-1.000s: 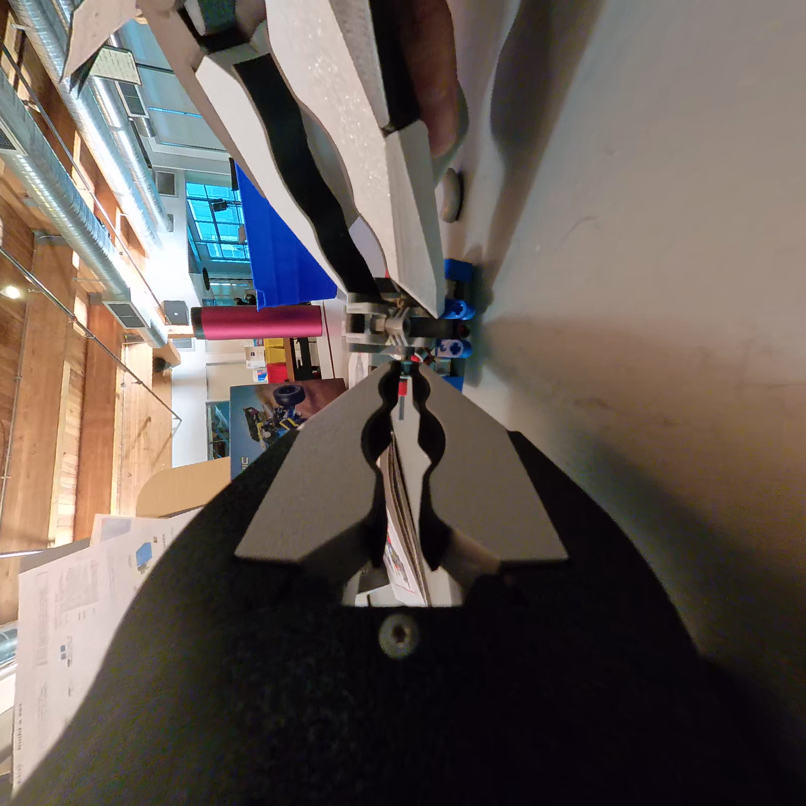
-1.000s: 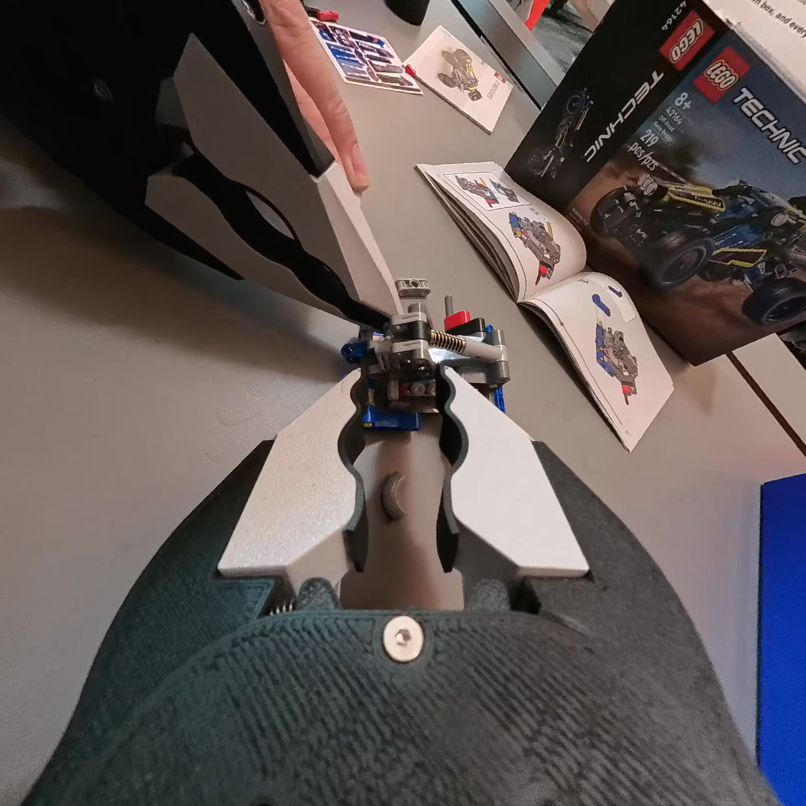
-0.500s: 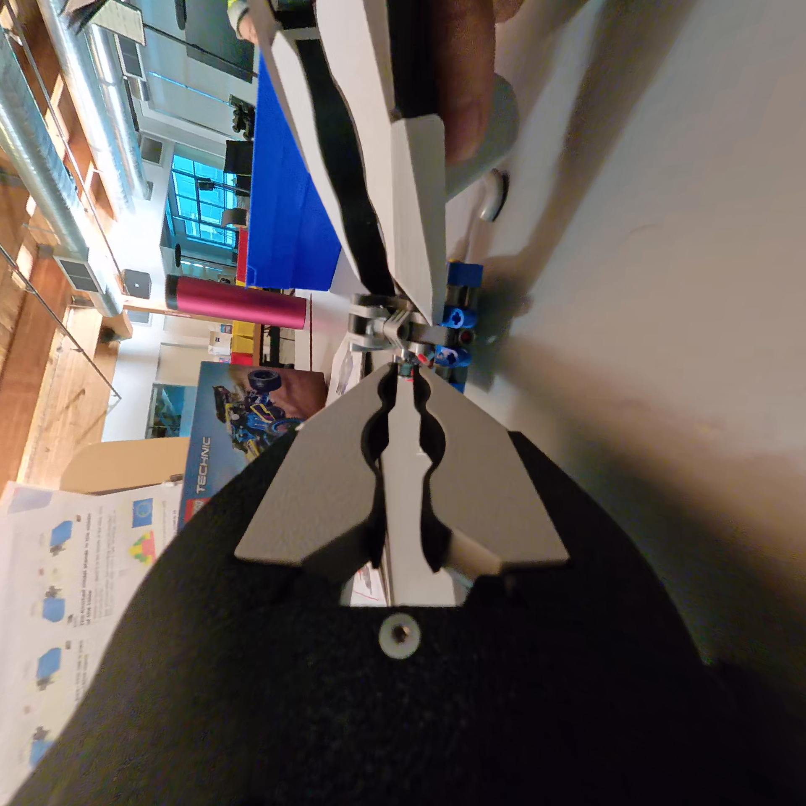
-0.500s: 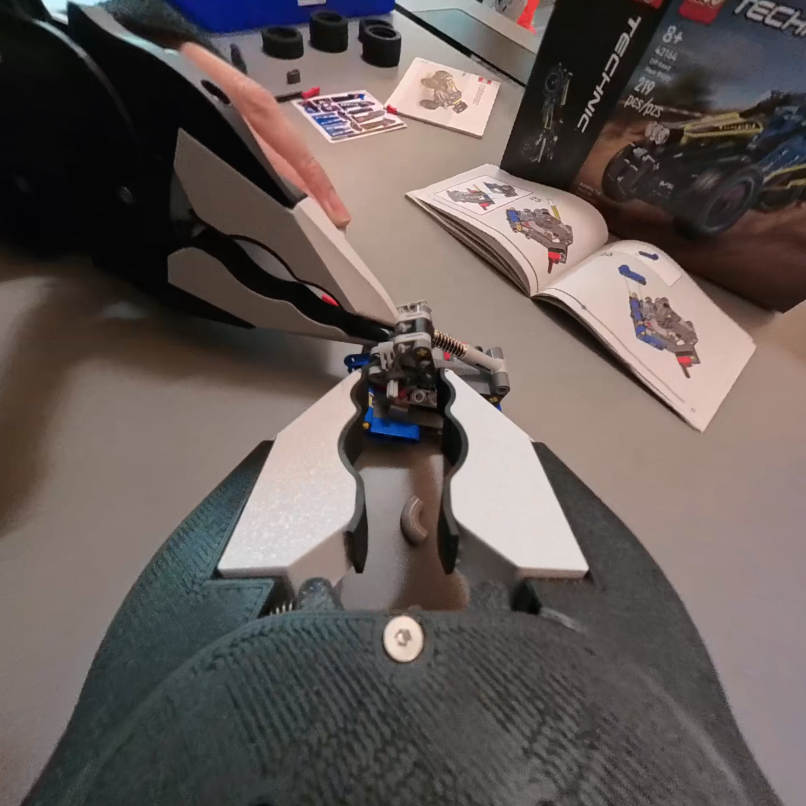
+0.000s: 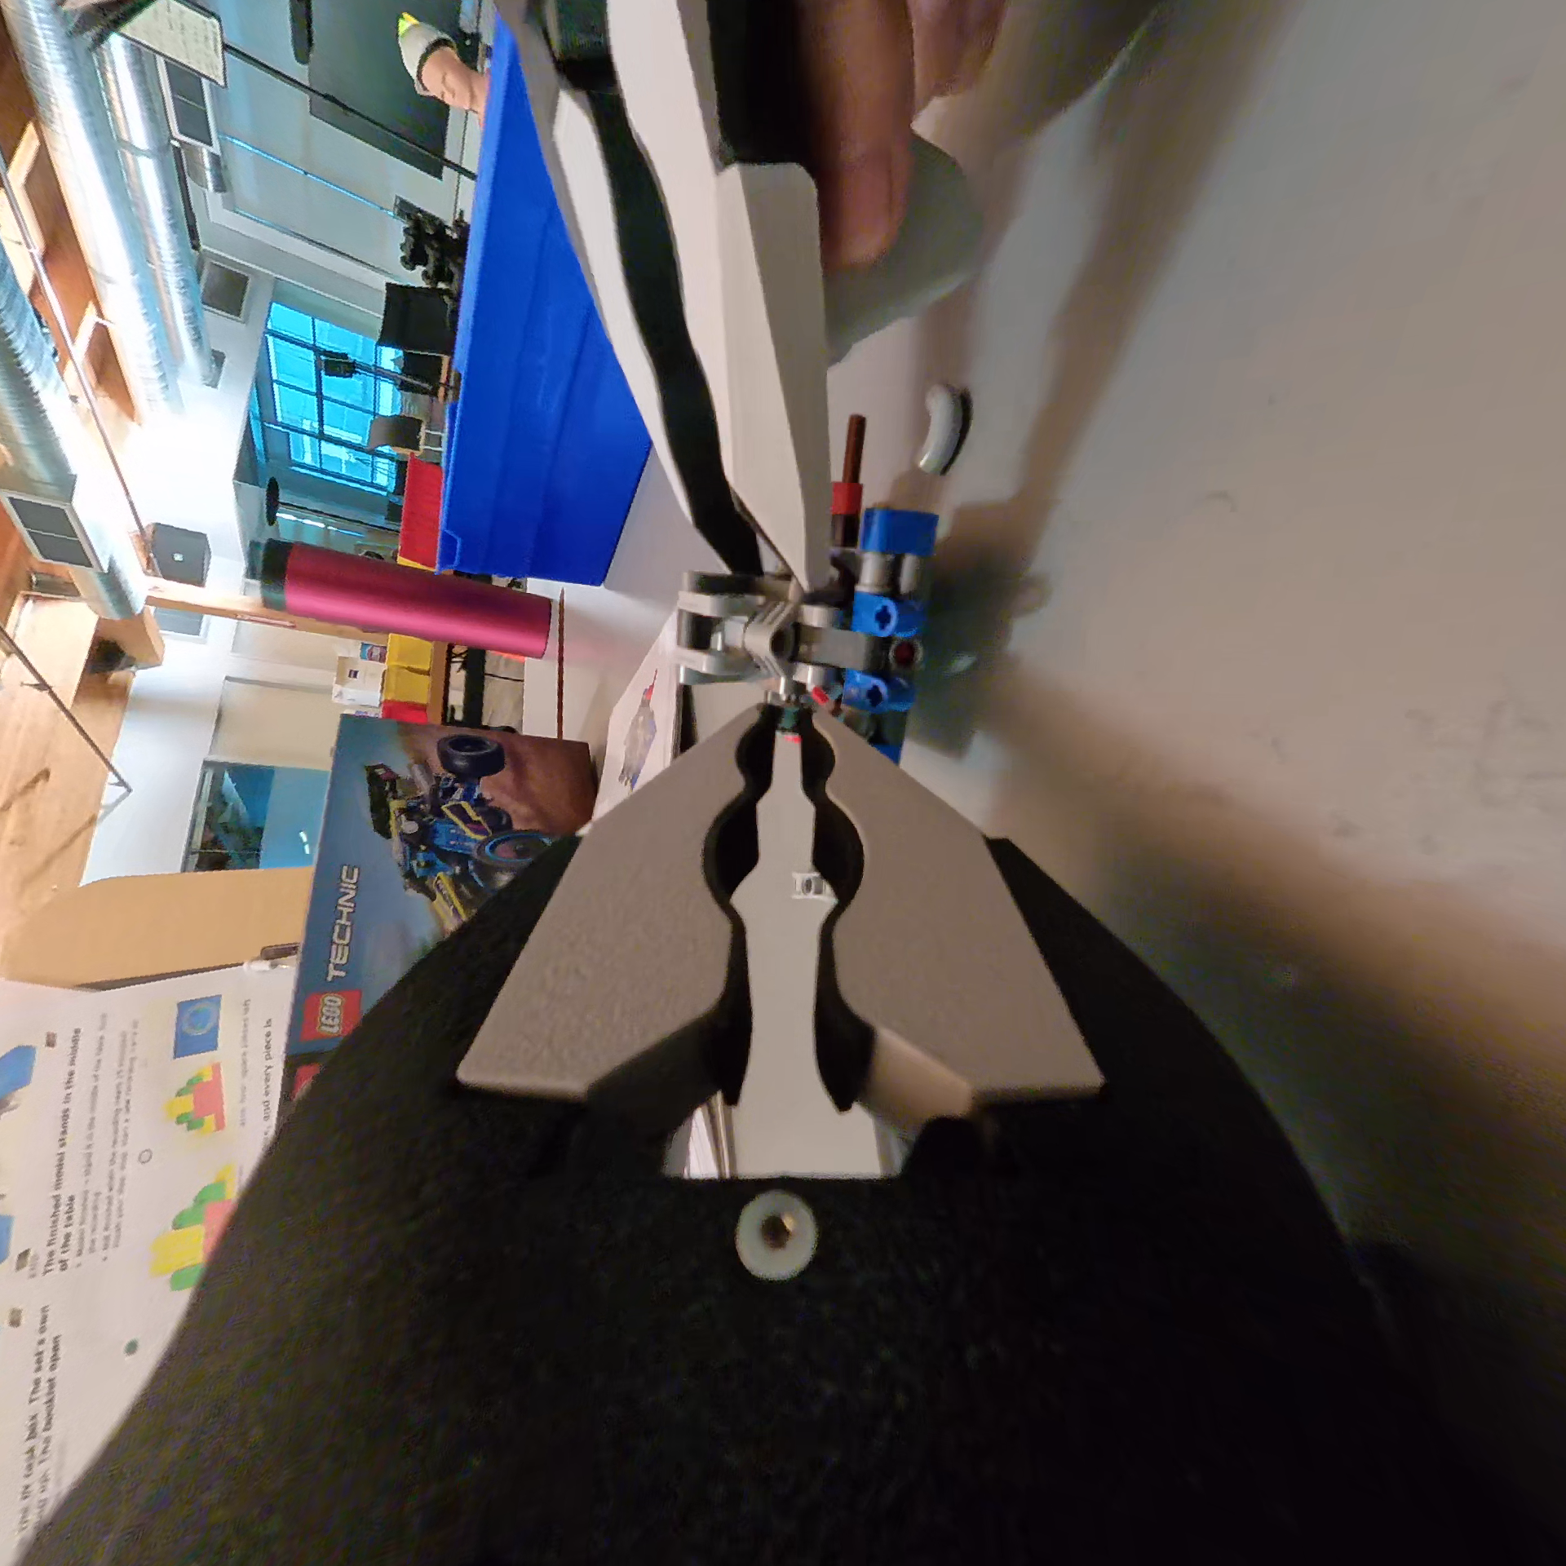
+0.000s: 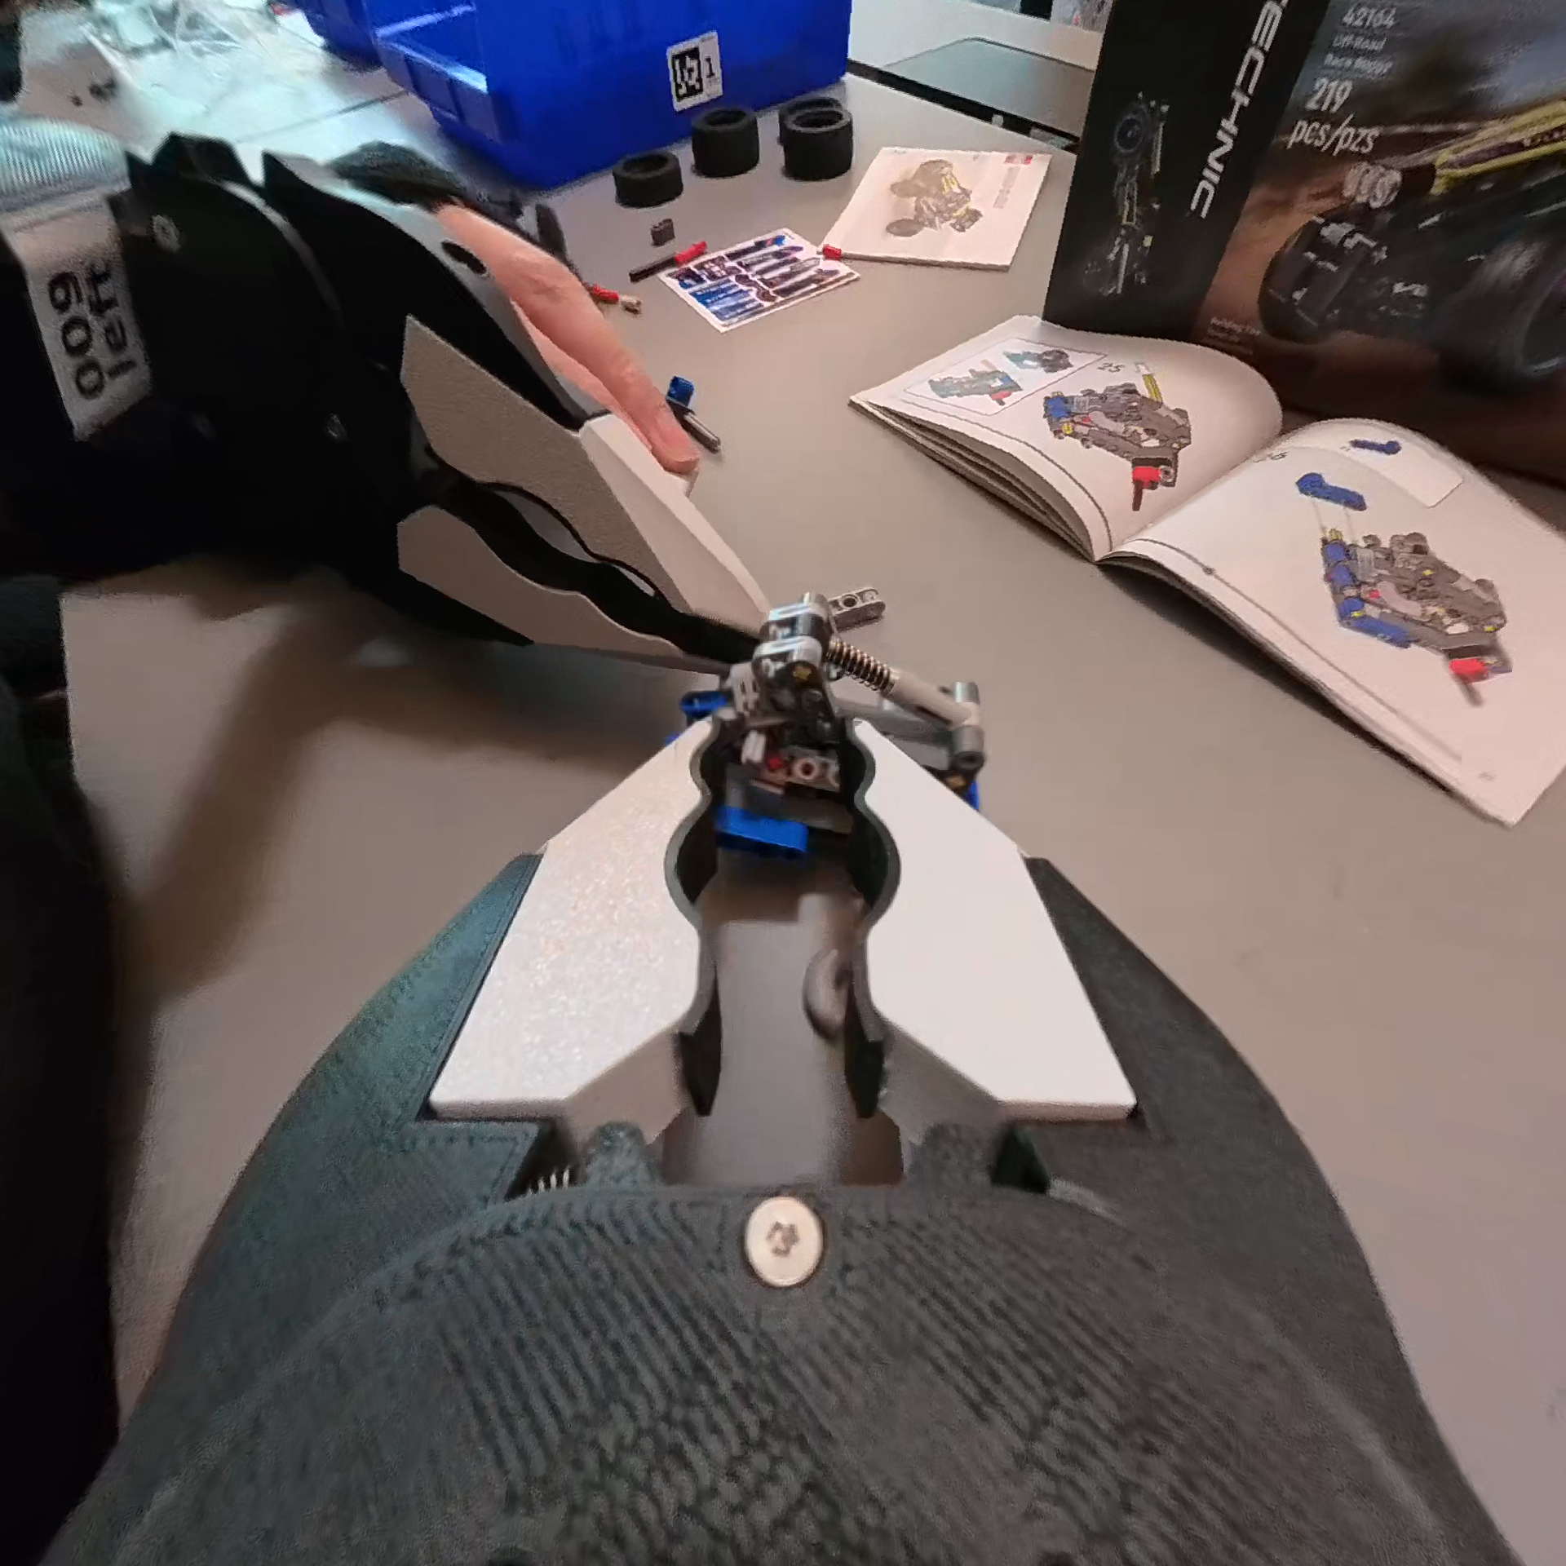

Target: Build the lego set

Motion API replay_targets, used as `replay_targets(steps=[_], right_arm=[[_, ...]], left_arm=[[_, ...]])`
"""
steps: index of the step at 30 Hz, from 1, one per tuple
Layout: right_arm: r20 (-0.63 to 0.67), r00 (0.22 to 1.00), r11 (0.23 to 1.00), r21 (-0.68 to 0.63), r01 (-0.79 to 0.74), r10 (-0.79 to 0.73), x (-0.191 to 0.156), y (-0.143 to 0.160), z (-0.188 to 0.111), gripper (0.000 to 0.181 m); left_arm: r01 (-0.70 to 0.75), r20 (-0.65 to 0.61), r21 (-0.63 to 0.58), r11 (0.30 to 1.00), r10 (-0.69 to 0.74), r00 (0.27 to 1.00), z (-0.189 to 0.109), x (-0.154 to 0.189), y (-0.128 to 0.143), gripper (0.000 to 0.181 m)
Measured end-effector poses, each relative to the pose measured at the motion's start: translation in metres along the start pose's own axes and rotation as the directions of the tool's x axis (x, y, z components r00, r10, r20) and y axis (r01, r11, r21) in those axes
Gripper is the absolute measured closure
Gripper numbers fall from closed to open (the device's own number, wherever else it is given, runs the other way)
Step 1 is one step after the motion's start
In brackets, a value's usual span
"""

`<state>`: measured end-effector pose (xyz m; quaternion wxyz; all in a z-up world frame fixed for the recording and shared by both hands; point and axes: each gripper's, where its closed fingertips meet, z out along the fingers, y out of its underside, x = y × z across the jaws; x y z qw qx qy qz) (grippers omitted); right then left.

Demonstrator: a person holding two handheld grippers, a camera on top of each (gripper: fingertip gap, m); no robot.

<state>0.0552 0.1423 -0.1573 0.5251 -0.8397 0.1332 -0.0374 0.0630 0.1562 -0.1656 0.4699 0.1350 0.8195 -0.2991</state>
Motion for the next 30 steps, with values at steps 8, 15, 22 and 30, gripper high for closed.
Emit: replay_targets(steps=[8,15,22,30], right_arm=[[-0.082,0.767,0.771,-0.104,0.628,-0.636,-0.004,-0.021,-0.026,0.140],[0.221,0.553,0.528,-0.164,0.833,-0.803,-0.015,-0.018,-0.007,0.157],[0.466,0.473,0.471,-0.129,0.873,-0.748,-0.022,-0.013,0.003,0.161],[0.614,0.422,0.487,-0.070,0.871,-0.667,-0.033,-0.008,0.001,0.155]], left_arm=[[0.010,-0.082,0.077,0.997,-0.004,0.997,-0.007,0.001,-0.007,0.179],[-0.118,-0.077,0.108,0.987,0.127,0.989,-0.013,0.007,-0.012,0.179],[-0.155,-0.077,0.132,0.979,0.166,0.983,-0.020,0.010,-0.008,0.179],[-0.208,-0.065,0.178,0.962,0.223,0.973,-0.024,0.016,-0.016,0.179]])
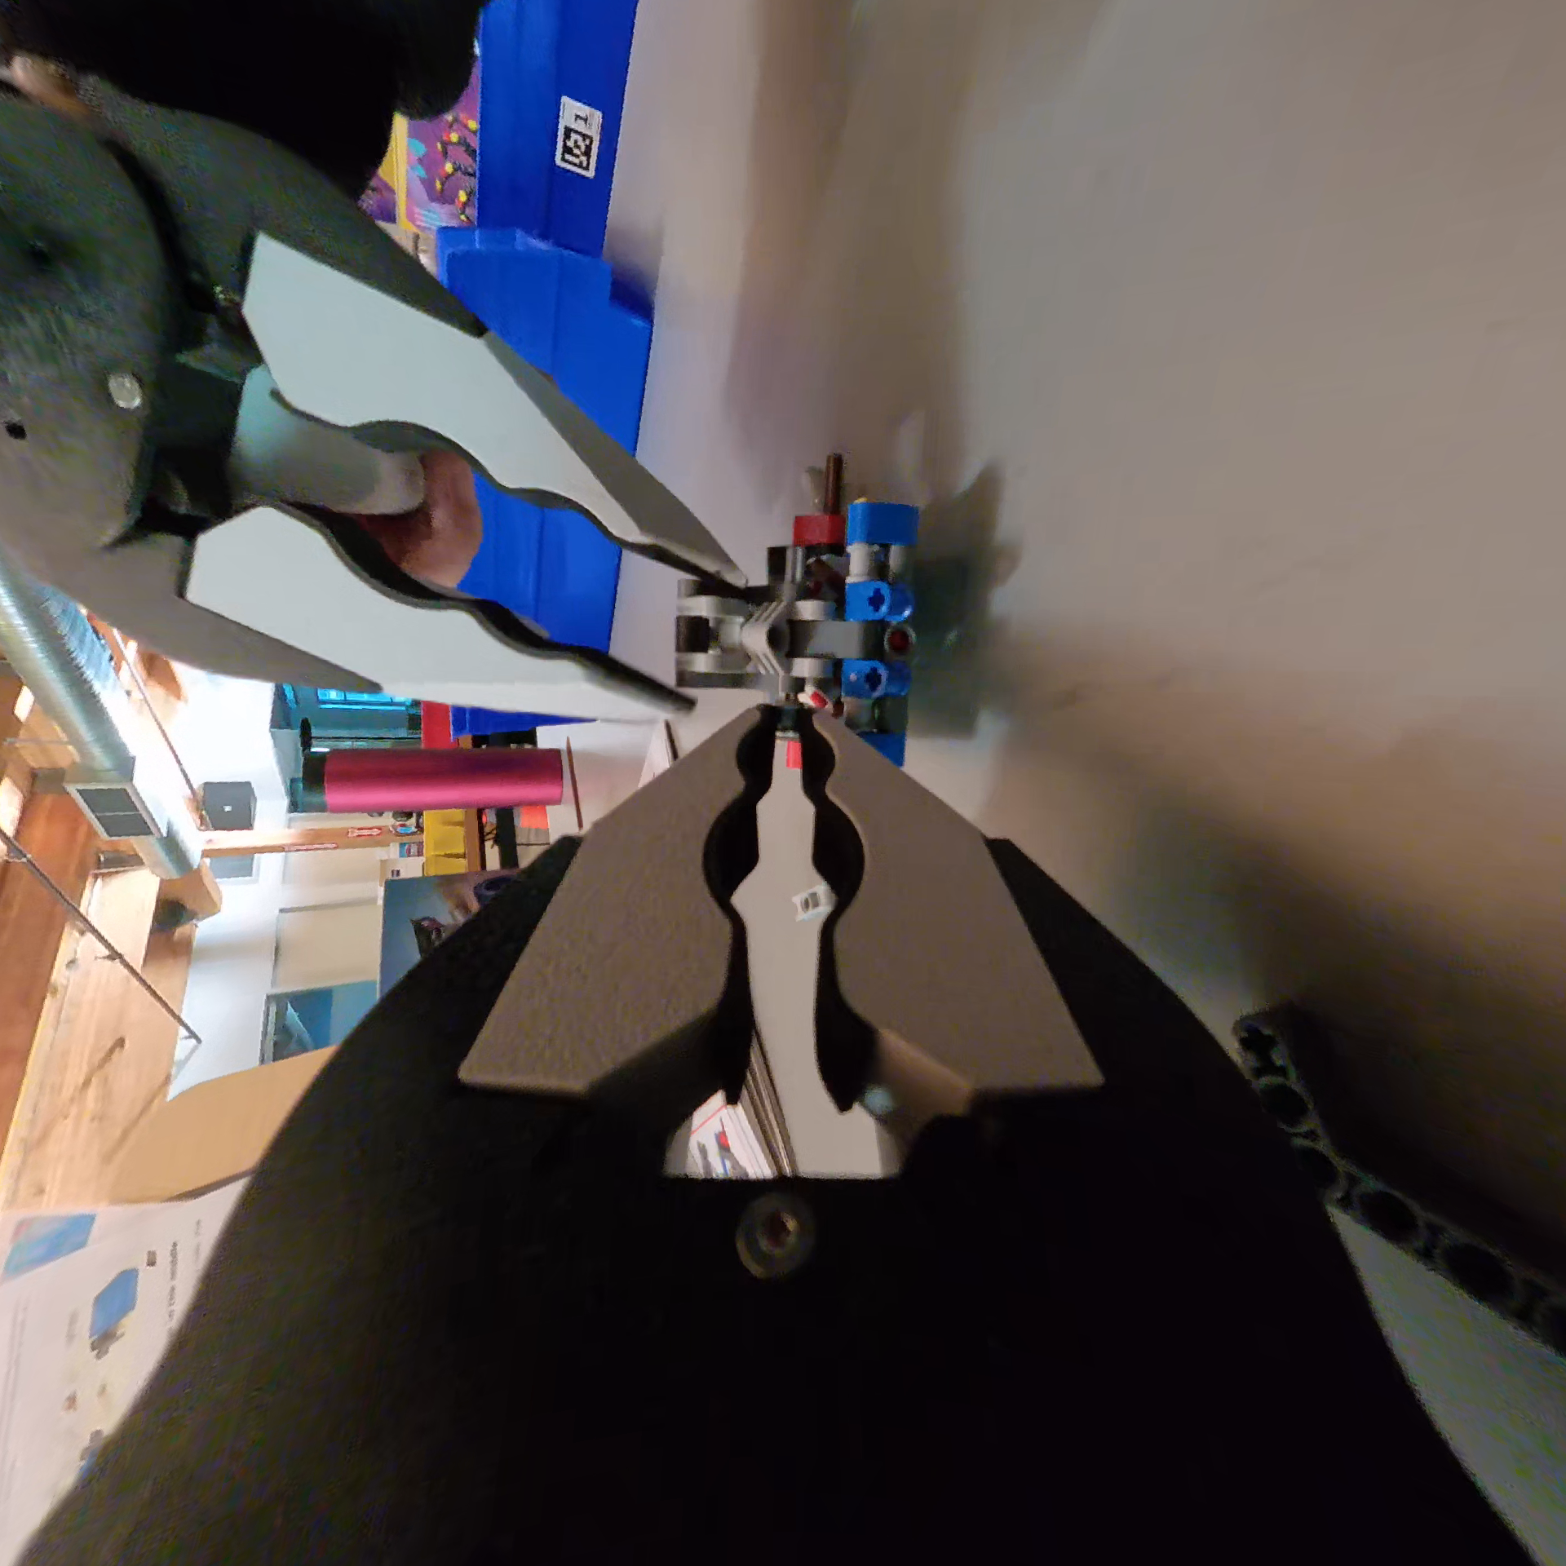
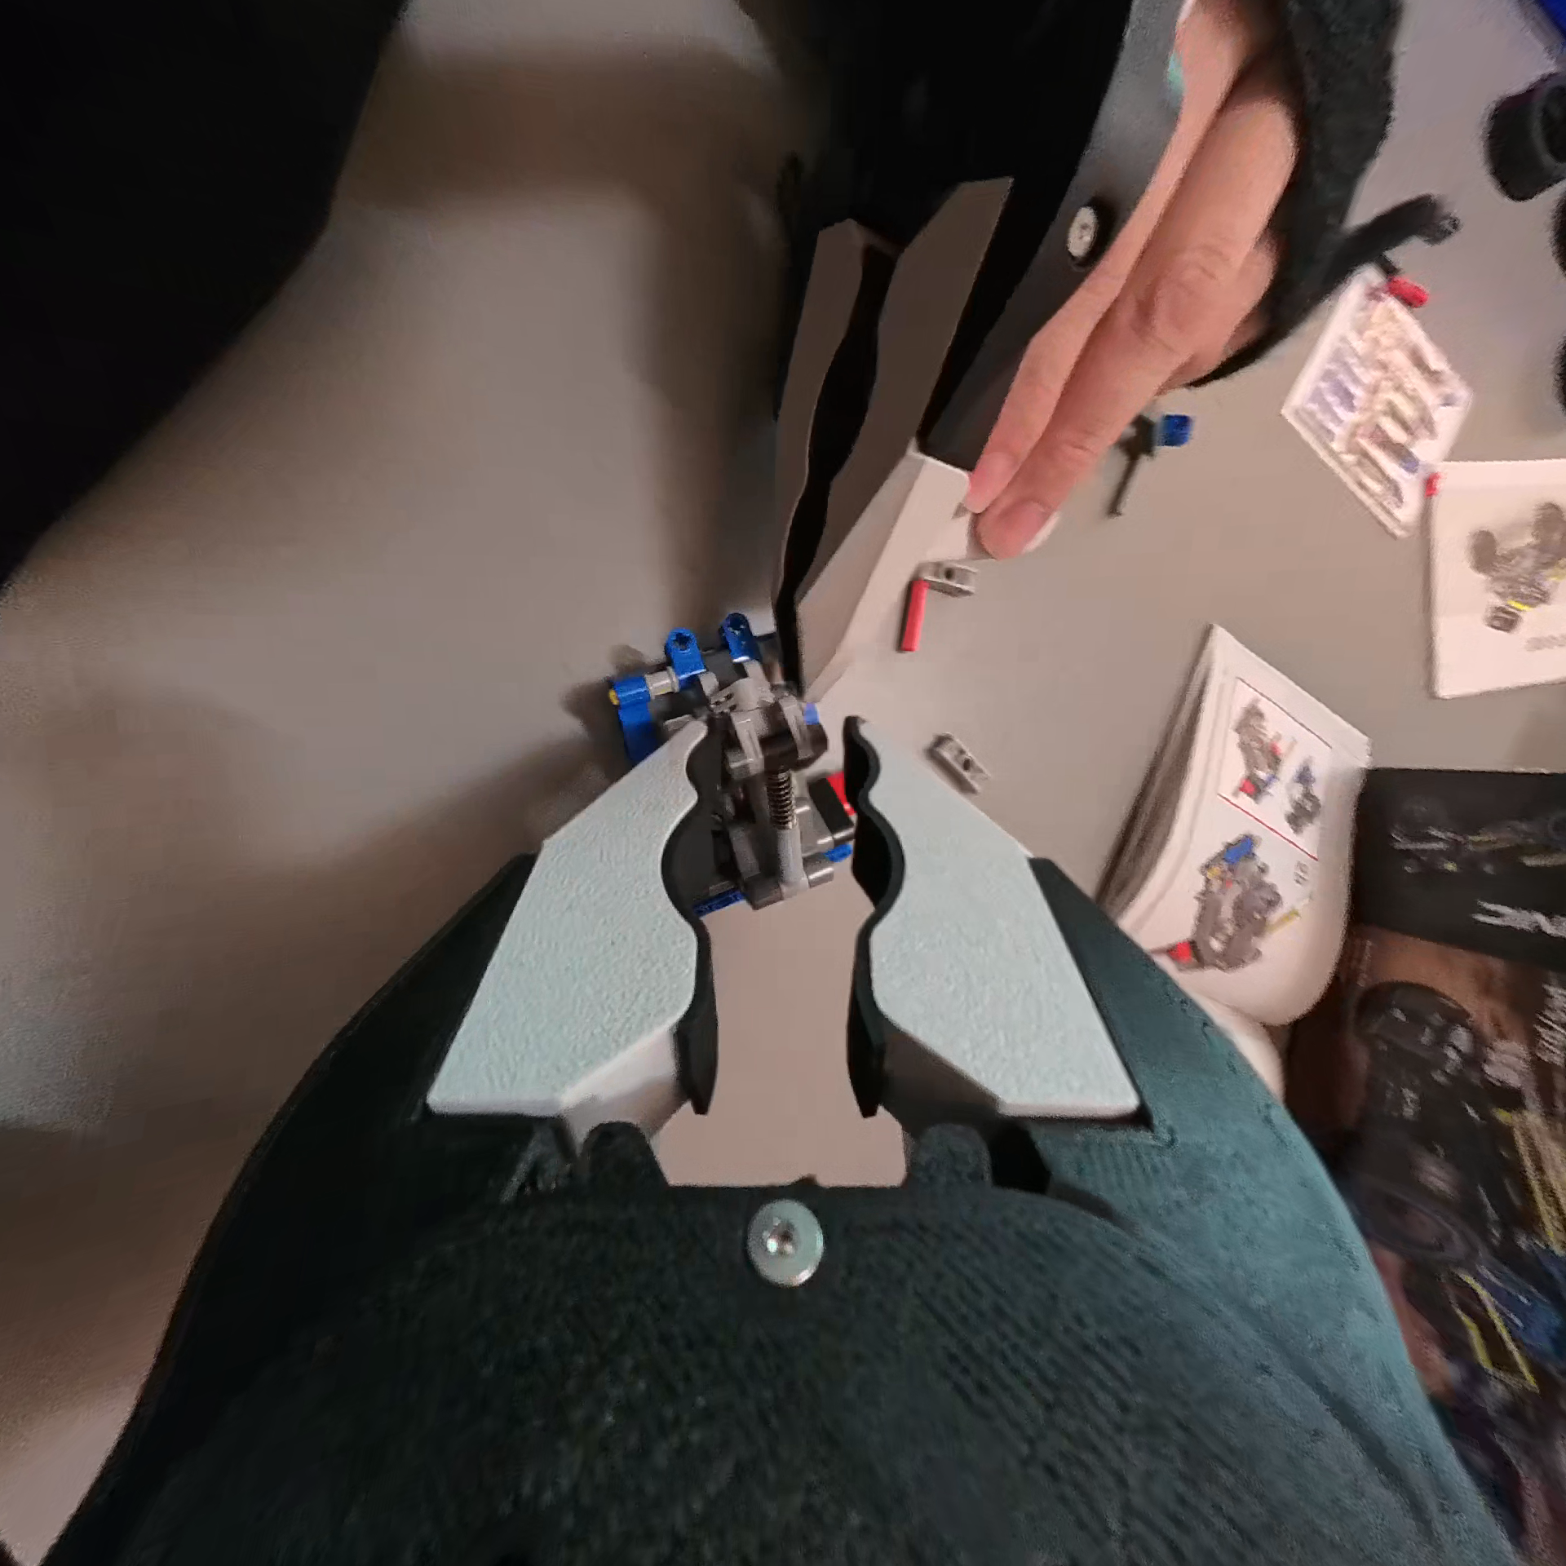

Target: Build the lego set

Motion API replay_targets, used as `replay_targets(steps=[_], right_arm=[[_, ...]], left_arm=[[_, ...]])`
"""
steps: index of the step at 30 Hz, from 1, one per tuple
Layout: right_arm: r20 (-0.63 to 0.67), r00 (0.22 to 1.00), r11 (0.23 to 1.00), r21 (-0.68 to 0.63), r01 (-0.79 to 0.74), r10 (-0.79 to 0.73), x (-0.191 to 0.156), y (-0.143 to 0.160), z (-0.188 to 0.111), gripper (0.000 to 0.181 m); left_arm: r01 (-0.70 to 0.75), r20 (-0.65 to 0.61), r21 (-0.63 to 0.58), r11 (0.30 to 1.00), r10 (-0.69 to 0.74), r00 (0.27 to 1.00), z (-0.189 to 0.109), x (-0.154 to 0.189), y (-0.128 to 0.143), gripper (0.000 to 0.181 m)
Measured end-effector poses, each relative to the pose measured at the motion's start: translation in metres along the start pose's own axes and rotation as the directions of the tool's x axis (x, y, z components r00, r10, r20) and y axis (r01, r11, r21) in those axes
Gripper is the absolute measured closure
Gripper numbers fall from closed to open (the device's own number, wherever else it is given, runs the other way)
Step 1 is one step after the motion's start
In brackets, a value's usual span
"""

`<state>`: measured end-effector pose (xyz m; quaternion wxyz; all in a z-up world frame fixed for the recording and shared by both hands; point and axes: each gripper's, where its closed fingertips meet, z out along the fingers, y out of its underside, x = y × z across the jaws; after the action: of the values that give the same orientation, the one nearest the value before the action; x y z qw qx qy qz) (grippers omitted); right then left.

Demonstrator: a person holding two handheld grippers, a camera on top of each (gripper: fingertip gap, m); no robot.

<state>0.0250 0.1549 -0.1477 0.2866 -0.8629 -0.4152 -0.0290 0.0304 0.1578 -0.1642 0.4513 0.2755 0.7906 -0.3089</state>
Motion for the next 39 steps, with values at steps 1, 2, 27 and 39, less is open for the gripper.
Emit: replay_targets(steps=[1,2,27,39], right_arm=[[0.042,0.999,1.000,0.006,-0.006,0.005,-0.004,-0.002,0.001,0.159],[0.071,0.998,1.000,0.007,-0.004,0.003,-0.006,-0.003,0.002,0.159],[-0.226,0.821,0.846,0.250,-0.472,0.524,0.023,-0.007,0.005,0.161],[-0.121,0.936,0.943,0.069,-0.325,0.331,0.017,-0.005,0.008,0.161]], left_arm=[[-0.006,-0.006,0.002,1.000,0.006,1.000,0.001,0.001,-0.001,0.179],[-0.008,-0.010,0.003,1.000,0.008,1.000,0.001,0.003,-0.002,0.179],[0.874,-0.178,-0.016,0.486,-0.861,0.476,-0.006,-0.011,0.006,0.169],[0.843,-0.164,-0.001,0.538,-0.832,0.530,-0.003,-0.011,0.006,0.169]])
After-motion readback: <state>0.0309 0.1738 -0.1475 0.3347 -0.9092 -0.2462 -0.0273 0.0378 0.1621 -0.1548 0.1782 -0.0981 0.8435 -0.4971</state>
